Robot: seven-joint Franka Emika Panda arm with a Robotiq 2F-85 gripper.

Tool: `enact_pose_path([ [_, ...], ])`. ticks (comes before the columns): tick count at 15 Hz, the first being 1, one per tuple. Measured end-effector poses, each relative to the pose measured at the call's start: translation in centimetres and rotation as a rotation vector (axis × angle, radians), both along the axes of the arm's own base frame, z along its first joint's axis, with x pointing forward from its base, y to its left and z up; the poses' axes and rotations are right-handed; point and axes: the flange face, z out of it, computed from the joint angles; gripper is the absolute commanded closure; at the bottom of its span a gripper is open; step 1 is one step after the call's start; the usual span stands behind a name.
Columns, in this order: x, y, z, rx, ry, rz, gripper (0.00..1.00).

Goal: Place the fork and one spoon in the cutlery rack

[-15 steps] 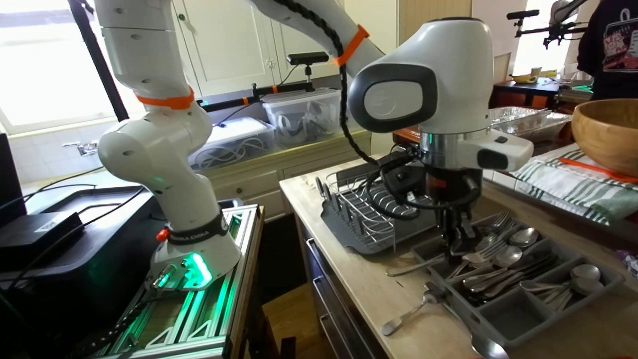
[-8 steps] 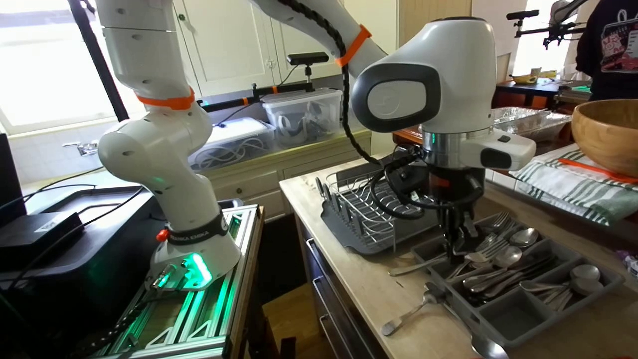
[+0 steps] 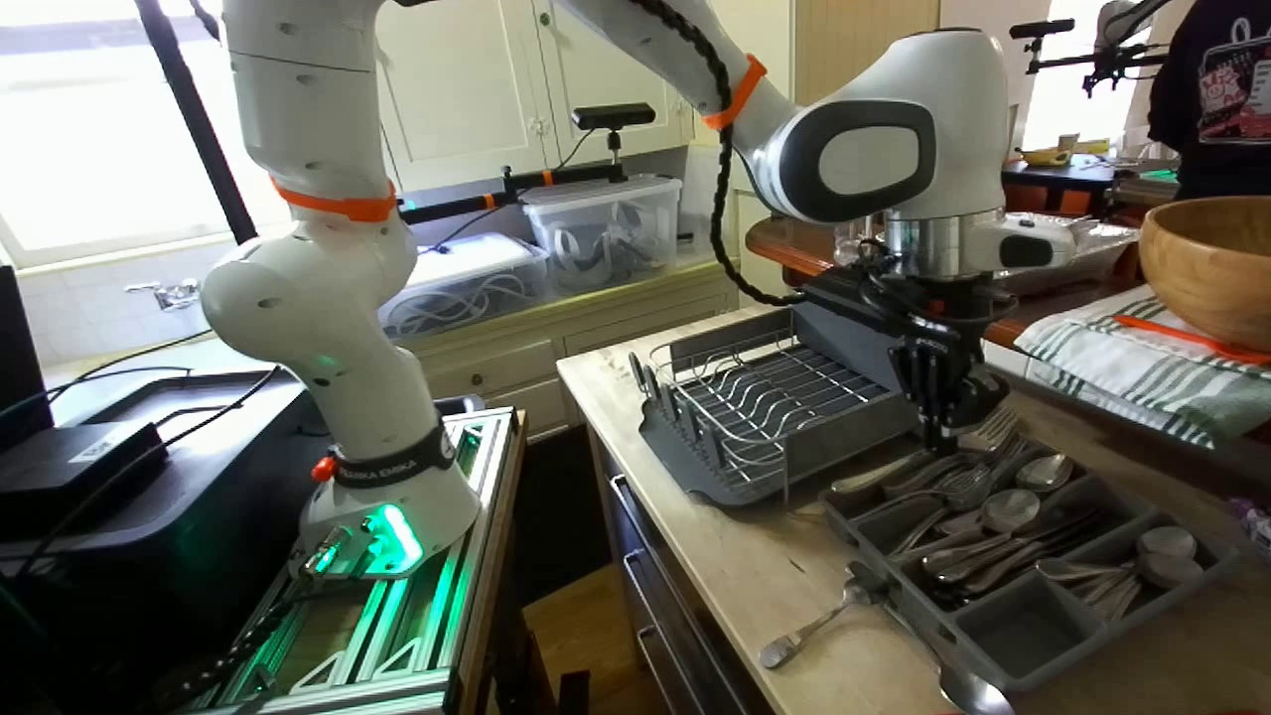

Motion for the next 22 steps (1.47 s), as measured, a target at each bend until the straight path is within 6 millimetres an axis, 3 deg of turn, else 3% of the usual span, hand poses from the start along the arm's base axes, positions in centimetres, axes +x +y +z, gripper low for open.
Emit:
enact_pose_path([
  [5,3.5,5.6,-4.9,-0.03,0.102,0.063,0.98],
  [8,4.2,6.9,-7.9,-0.033,0.148,0.074,0.98],
  [11,4.8,7.6,-9.4,-0.037,0.162,0.083,0.98],
  [12,5.0,7.6,-9.7,-0.038,0.162,0.084,0.66],
  [14,5.4,7.7,-9.7,-0.042,0.154,0.078,0.6],
  [22,7.0,8.6,-7.6,-0.072,0.122,0.064,0.02],
])
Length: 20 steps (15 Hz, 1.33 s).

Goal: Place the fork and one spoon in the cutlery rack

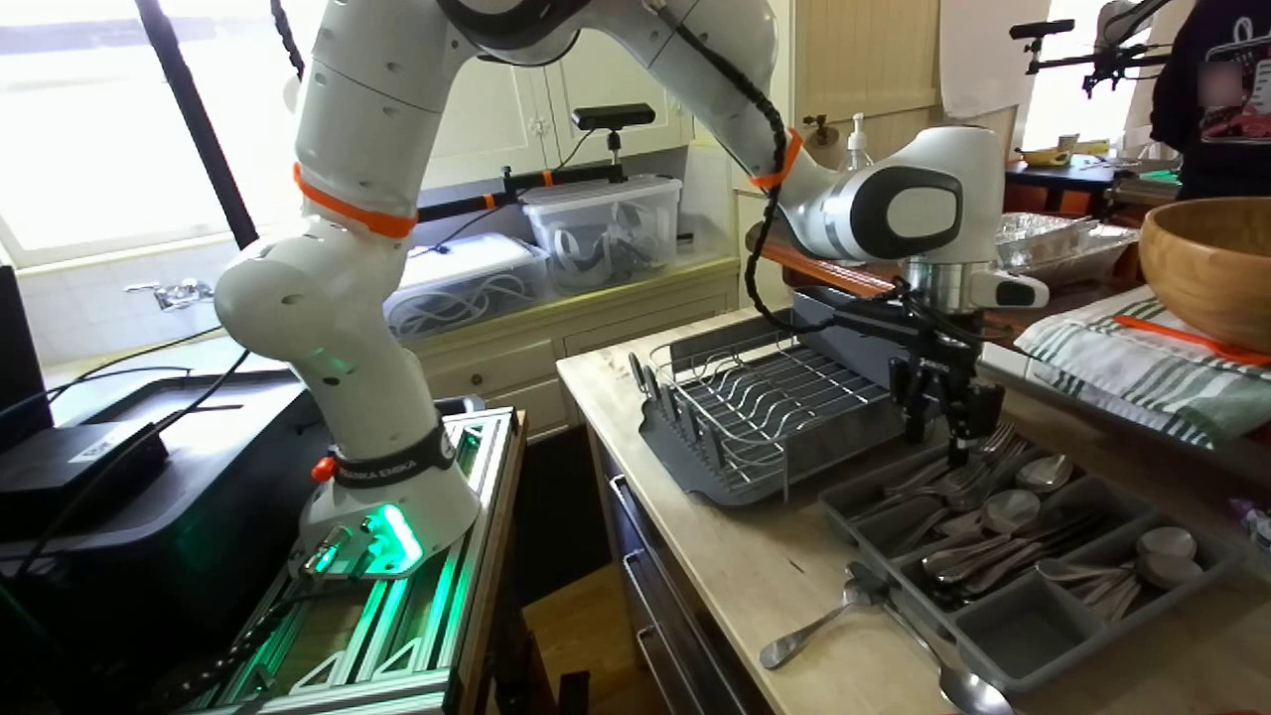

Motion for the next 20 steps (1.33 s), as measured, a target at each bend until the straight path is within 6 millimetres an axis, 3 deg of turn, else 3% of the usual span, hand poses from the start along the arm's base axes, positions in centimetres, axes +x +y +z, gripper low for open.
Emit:
enact_pose_path([
  [5,-0.8,-2.3,1.6,-0.014,0.003,-0.022,0.0],
  [10,-4.2,-7.0,1.6,0.019,0.072,0.054,0.0],
  [14,-8.7,-9.7,-0.3,0.049,0.16,0.08,0.0],
  [20,-16.4,-8.4,-5.3,0.076,0.243,0.143,0.0],
])
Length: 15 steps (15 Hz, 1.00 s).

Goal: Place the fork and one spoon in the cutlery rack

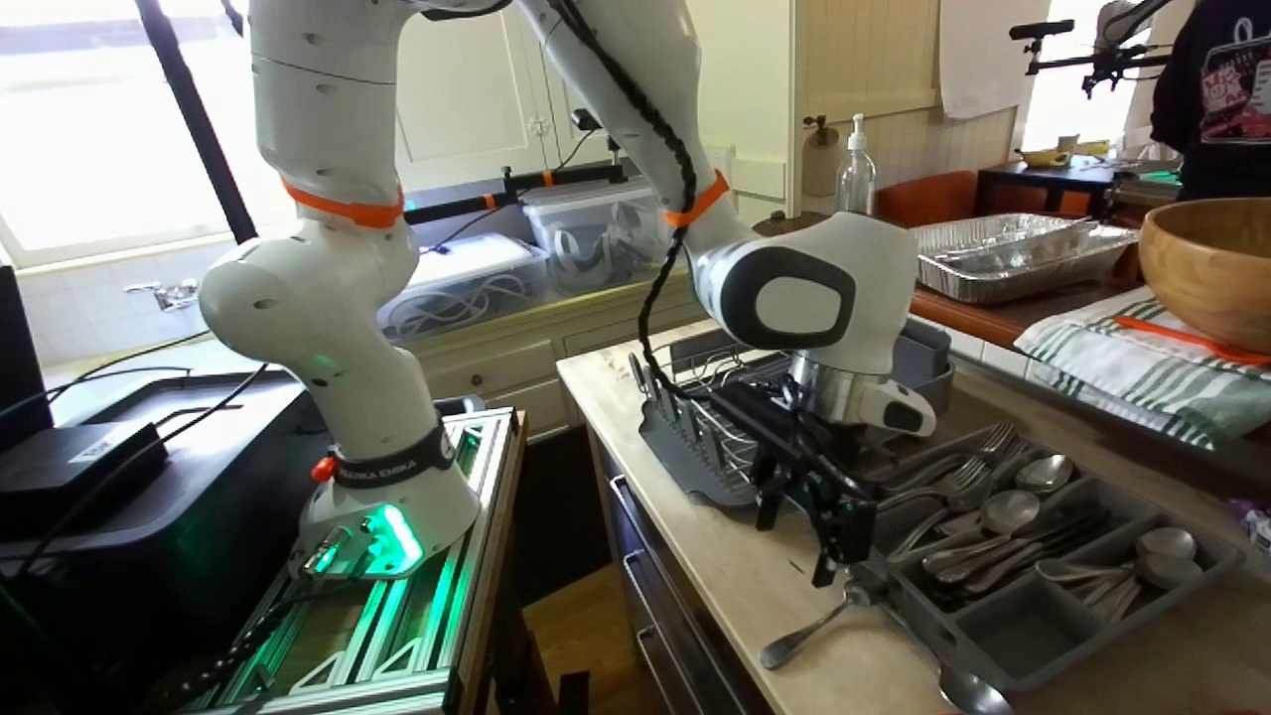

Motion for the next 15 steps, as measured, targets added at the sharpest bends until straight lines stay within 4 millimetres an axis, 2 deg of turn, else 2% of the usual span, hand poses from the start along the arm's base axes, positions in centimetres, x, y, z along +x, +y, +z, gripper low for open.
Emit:
enact_pose_path([
  [3,-2.6,-0.4,-1.4,0.024,-0.027,-0.046,0.0],
  [5,-3.3,-1.1,-1.7,0.039,-0.063,-0.101,0.0],
  [11,-3.0,-1.4,-1.4,0.072,-0.146,-0.211,0.0],
  [15,-2.9,-1.3,-1.4,0.082,-0.142,-0.164,0.0],
])
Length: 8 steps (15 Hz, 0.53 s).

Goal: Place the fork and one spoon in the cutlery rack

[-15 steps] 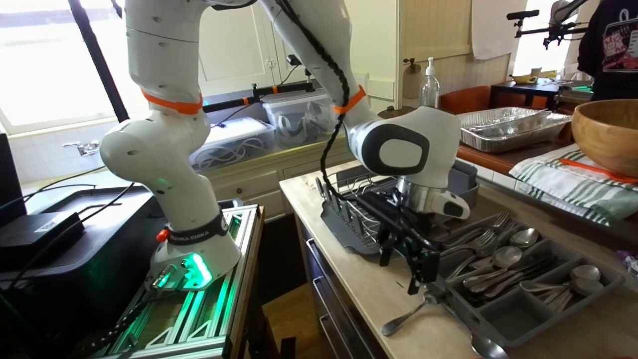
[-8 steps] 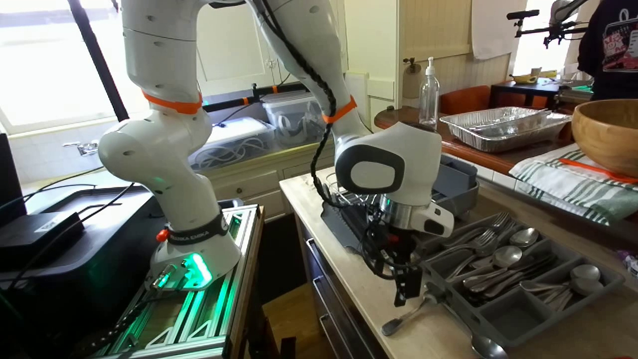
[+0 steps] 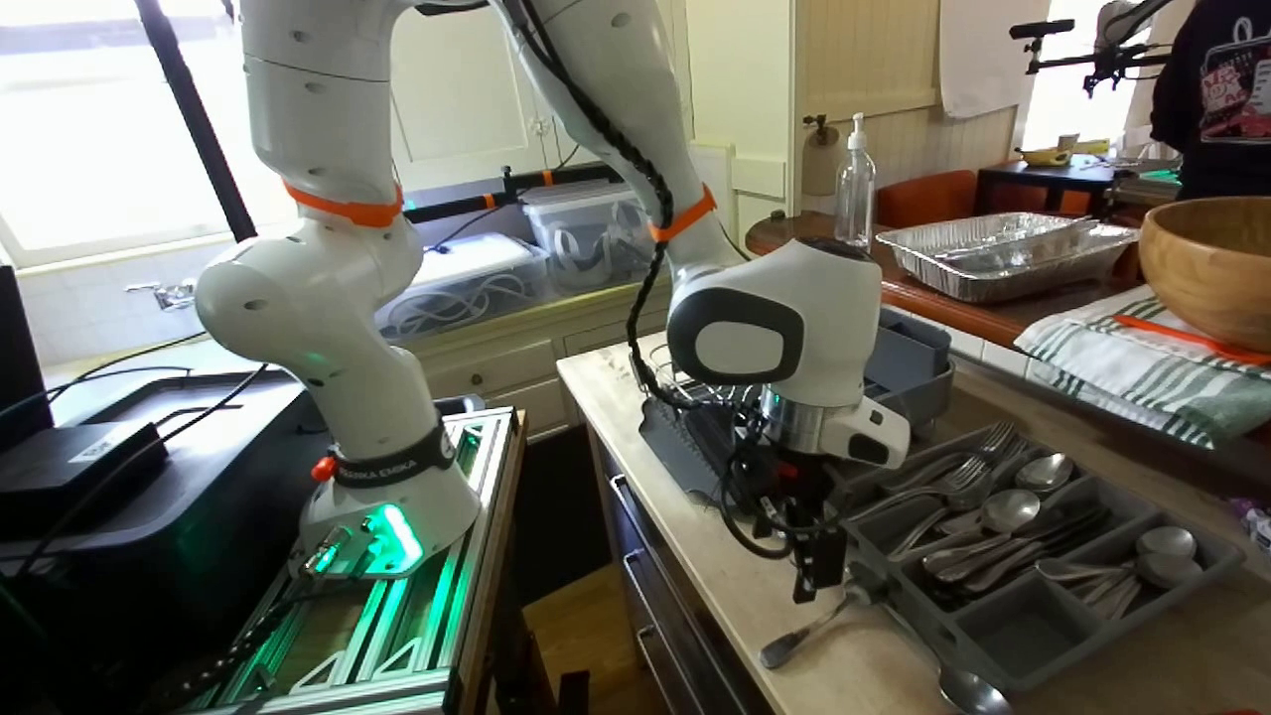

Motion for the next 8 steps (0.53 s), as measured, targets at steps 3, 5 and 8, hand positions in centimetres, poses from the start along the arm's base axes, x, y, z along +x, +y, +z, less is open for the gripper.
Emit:
enact_pose_path([
  [3,-0.7,-1.0,-0.2,0.019,0.013,0.085,0.0],
  [5,-1.0,-2.0,-0.2,0.026,0.01,0.128,0.0],
  [8,-1.1,-3.9,0.2,0.023,-0.02,0.15,0.01],
])
